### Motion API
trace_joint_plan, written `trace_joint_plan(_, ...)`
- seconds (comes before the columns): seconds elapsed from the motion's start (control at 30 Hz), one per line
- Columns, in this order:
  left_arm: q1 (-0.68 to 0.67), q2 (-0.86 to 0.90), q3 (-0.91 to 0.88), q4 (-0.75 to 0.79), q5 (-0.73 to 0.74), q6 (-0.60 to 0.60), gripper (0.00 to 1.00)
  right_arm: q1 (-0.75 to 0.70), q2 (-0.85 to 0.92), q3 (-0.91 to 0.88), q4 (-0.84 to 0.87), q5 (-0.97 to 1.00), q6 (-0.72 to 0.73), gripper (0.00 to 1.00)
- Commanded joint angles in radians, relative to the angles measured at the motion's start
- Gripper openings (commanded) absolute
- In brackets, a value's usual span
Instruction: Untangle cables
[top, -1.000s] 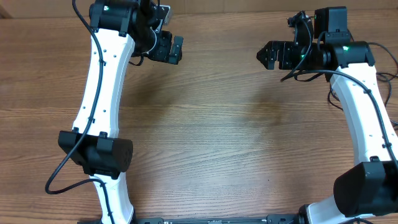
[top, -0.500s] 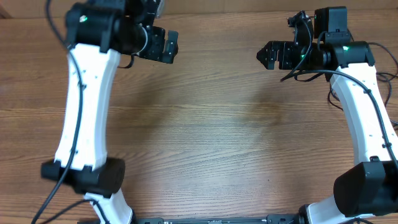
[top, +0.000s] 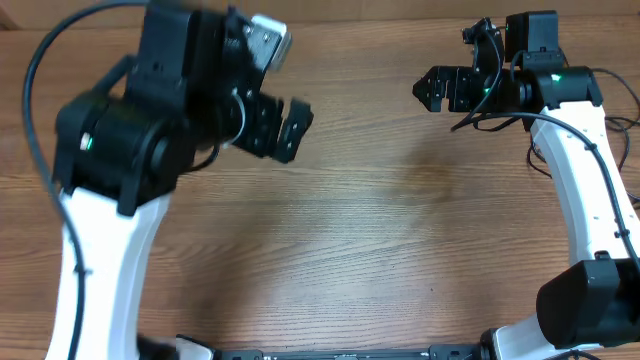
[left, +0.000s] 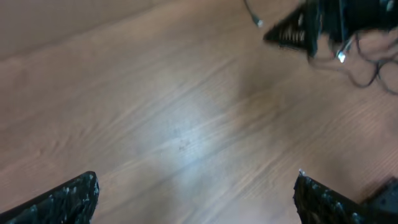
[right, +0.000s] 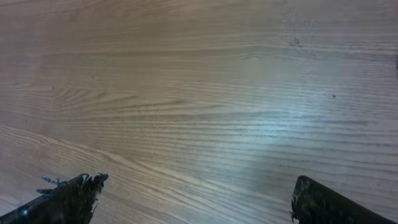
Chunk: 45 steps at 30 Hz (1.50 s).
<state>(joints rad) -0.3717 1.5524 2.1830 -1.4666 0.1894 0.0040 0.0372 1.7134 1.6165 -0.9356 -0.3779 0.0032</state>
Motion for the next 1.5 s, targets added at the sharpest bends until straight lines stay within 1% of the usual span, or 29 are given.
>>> trace_joint_plan(0.0, 0.005, -0.113, -0.169, 0.008, -0.093, 0.015, 0.99, 0.002, 0.000, 0.021, 0.004, -0.005, -0.001, 1.00)
trace_joint_plan(0.17, 0.006, -0.264, -0.296, 0.021, -0.123, 0.023, 0.99, 0.002, 0.000, 0.021, 0.004, -0.005, -0.001, 1.00)
trace_joint_plan(0.3, 0.022, -0.405, -0.407, 0.124, -0.118, 0.019, 1.00, 0.002, 0.000, 0.021, 0.004, -0.005, -0.001, 1.00)
trace_joint_plan(0.5, 0.146, -0.597, -0.640, 0.302, -0.112, -0.147, 0.99, 0.002, 0.000, 0.021, 0.004, -0.005, -0.001, 1.00)
trace_joint_plan(0.6, 0.183, -0.684, -0.794, 0.428, -0.111, -0.183, 1.00, 0.002, 0.000, 0.021, 0.004, -0.005, -0.001, 1.00)
trace_joint_plan(0.7, 0.195, -0.789, -0.976, 0.596, -0.110, -0.208, 1.00, 0.002, 0.000, 0.021, 0.004, -0.005, -0.001, 1.00)
trace_joint_plan(0.73, 0.197, -0.838, -1.060, 0.696, -0.110, -0.215, 1.00, 0.002, 0.000, 0.021, 0.004, -0.005, -0.001, 1.00)
trace_joint_plan(0.77, 0.197, -0.856, -1.089, 0.735, -0.108, -0.215, 1.00, 0.002, 0.000, 0.021, 0.004, -0.005, -0.001, 1.00)
trace_joint_plan(0.8, 0.197, -0.893, -1.153, 0.822, -0.101, -0.214, 1.00, 0.002, 0.000, 0.021, 0.004, -0.005, -0.001, 1.00)
trace_joint_plan(0.83, 0.202, -0.956, -1.263, 0.971, -0.086, -0.214, 0.99, 0.002, 0.000, 0.021, 0.004, -0.005, -0.001, 1.00)
trace_joint_plan(0.9, 0.217, -1.010, -1.355, 1.092, -0.059, -0.214, 1.00, 0.002, 0.000, 0.021, 0.004, -0.005, -0.001, 1.00)
trace_joint_plan(0.93, 0.242, -1.068, -1.467, 1.237, -0.016, -0.214, 0.99, 0.002, 0.000, 0.021, 0.004, -0.005, -0.001, 1.00)
trace_joint_plan(0.97, 0.251, -1.087, -1.505, 1.296, -0.003, -0.214, 1.00, 0.002, 0.000, 0.021, 0.004, -0.005, -0.001, 1.00)
trace_joint_plan(1.0, 0.278, -1.142, -1.618, 1.436, 0.018, -0.214, 1.00, 0.002, 0.000, 0.021, 0.004, -0.005, -0.001, 1.00)
trace_joint_plan(1.07, 0.307, -1.217, -1.761, 1.607, 0.023, -0.214, 1.00, 0.002, 0.000, 0.021, 0.004, -0.005, -0.001, 1.00)
trace_joint_plan(1.1, 0.316, -1.247, -1.806, 1.653, 0.022, -0.214, 1.00, 0.002, 0.000, 0.021, 0.004, -0.005, -0.001, 1.00)
trace_joint_plan(1.2, 0.346, -1.349, -1.942, 1.750, 0.011, -0.214, 1.00, 0.002, 0.000, 0.021, 0.004, -0.005, -0.001, 1.00)
trace_joint_plan(1.37, 0.372, -1.433, -2.037, 1.749, -0.026, -0.215, 1.00, 0.002, 0.000, 0.021, 0.004, -0.005, -0.001, 1.00)
trace_joint_plan(1.47, 0.373, -1.504, -2.123, 1.749, -0.107, -0.283, 1.00, 0.002, 0.000, 0.021, 0.004, -0.005, -0.001, 1.00)
